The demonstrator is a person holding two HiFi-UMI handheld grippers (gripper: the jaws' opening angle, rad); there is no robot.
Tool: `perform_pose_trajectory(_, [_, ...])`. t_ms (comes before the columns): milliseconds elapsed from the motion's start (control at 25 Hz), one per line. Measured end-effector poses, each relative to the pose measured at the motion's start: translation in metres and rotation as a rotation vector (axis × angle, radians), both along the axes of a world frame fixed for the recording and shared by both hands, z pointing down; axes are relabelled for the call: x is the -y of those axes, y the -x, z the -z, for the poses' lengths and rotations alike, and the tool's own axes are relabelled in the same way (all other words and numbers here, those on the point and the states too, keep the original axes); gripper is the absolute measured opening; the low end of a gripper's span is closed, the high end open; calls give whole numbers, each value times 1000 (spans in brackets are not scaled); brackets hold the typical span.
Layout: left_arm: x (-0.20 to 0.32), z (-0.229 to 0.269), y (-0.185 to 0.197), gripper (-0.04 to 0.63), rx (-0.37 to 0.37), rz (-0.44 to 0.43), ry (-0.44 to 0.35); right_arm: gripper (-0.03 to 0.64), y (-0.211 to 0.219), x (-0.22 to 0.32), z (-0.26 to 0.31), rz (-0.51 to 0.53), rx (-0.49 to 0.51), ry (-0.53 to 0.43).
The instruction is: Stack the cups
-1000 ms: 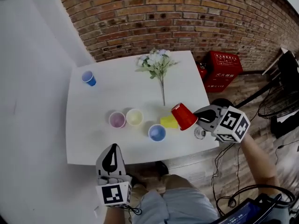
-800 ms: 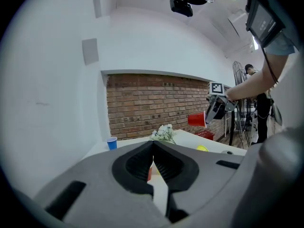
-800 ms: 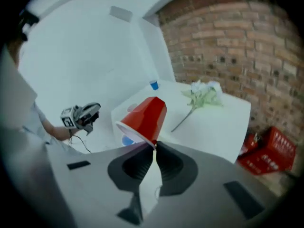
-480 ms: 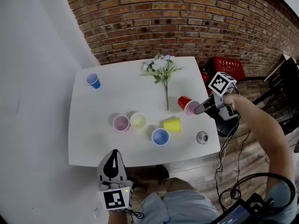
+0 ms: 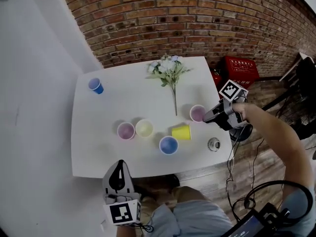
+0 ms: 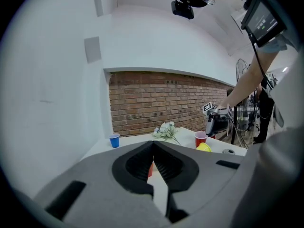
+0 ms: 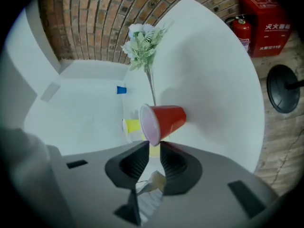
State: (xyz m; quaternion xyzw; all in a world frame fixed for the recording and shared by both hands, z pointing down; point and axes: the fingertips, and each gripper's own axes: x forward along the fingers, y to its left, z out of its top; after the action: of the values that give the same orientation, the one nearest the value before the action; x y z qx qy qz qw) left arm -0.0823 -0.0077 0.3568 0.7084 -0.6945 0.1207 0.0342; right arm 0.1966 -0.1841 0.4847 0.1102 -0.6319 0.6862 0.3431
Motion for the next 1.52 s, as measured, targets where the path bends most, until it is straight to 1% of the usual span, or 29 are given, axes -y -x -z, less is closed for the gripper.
perform_pose_trajectory(160, [5,-4,-2,9,-1,-14,1,93,0,0,0,-3,15,-19])
perform_pose_trajectory(200, [6,-5,-2,9,0,-16,-1,110,1,-3,1,13,20,-27])
perform_pose_trajectory(280, [7,-6,-2,9,0,-16,-4,120,-1,-13,4,67,29,-56])
perform_pose_trajectory(400, [8,-7,-4,9,2,-20,-10,121,-4,-28,10,149,65,-155])
perform_pose_trajectory(480, [8,-6,-6,9,2,-25,-12,104,4,-32,21,132,152,-250])
perform_pose_trajectory(560, [8,-6,-9,9,0,-28,-8,77,19,-31,40,76,283,-384])
perform_pose_trajectory(600, [8,-6,-10,9,0,-29,-6,78,27,-30,50,39,349,-457])
perform_pose_trajectory(640, [8,-6,-12,9,3,-30,-6,90,33,-30,57,-7,393,-527])
perform_pose_trajectory(680, [9,-5,-13,9,7,-32,-7,107,35,-30,59,-52,406,-595])
perform_pose_trajectory(720, [9,-4,-14,9,12,-33,-10,109,35,-30,57,-86,391,-663])
perform_pose_trajectory(800, [10,-2,-15,9,26,-35,-14,124,33,-34,44,-98,326,-800])
perform_pose_trajectory(840, [10,-1,-15,9,33,-35,-14,135,34,-39,37,-83,300,-866])
perform_pose_trajectory(920, [11,0,-16,9,43,-38,-15,133,39,-51,31,-36,272,-991])
perform_pose_trajectory(1000, [13,-1,-17,9,49,-42,-12,120,48,-66,31,19,254,-1082])
perform_pose_trajectory(1040, [13,-2,-18,9,51,-43,-8,103,54,-73,32,41,250,-1110])
perform_pose_trajectory(1160, [11,-6,-20,9,52,-39,4,101,76,-95,38,86,279,-1139])
perform_pose_trajectory(1240, [9,-8,-20,9,54,-33,10,121,89,-105,33,122,293,-1143])
perform_pose_trajectory(1400, [6,-8,-13,9,58,-19,17,184,109,-107,16,149,290,-1108])
perform_pose_trajectory(1520, [3,-10,-6,9,54,-1,22,183,121,-110,11,172,302,-1093])
